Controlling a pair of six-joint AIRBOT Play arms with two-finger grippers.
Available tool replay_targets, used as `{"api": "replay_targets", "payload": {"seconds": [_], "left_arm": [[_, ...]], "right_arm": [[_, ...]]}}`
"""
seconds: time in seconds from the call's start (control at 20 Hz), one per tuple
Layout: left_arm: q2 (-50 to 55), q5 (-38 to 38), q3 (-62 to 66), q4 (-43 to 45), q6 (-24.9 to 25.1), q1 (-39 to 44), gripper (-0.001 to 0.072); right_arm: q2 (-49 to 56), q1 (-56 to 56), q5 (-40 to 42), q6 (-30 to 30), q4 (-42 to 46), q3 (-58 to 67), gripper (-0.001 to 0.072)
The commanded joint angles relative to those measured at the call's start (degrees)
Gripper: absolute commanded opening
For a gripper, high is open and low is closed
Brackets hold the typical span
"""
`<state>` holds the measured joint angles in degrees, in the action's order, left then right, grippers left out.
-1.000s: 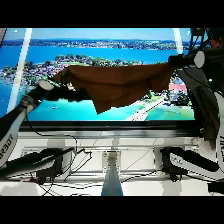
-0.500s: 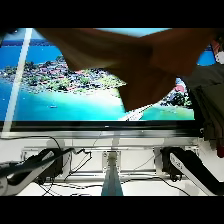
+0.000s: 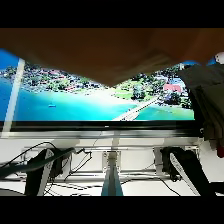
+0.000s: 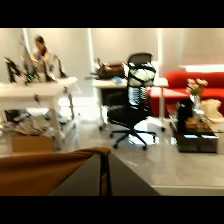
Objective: Fold the clothes and pants, and hang the long-sleeved shirts on hangers.
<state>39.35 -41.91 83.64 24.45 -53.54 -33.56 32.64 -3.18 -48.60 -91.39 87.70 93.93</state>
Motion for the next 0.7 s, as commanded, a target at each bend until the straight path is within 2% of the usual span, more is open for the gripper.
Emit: {"api": "replay_targets", "payload": {"seconds": [0.0, 0.15, 0.25, 0.4, 0.55, 0.65], "left_arm": [[-1.75, 0.87, 0.13, 3.32, 0.42, -2.4, 0.0014], [2.6, -2.75, 0.13, 5.14, 0.42, -1.84, 0.0014], [8.13, -10.56, 0.13, 5.25, 0.44, 0.0, 0.0013], [19.69, -18.05, 0.11, 12.57, 0.46, 7.98, 0.0014], [35.01, -15.19, 0.13, 27.47, 0.44, 18.38, 0.0013], [44.52, -8.74, 0.13, 29.57, 0.42, 22.14, 0.0013]], "right_arm": [[-1.38, 0.04, 0.07, 0.02, -4.24, 0.22, 0.0012], [3.63, 0.04, -0.55, 0.02, -4.26, 0.13, 0.0012], [9.75, 0.04, -4.42, 0.02, -4.28, -0.22, 0.0013], [23.26, 0.02, -10.19, 0.04, -4.31, -1.27, 0.0013], [37.7, 0.04, -9.86, 0.04, -2.69, -1.79, 0.0013], [47.01, 0.04, -6.47, 0.02, -1.79, -1.79, 0.0013]]}}
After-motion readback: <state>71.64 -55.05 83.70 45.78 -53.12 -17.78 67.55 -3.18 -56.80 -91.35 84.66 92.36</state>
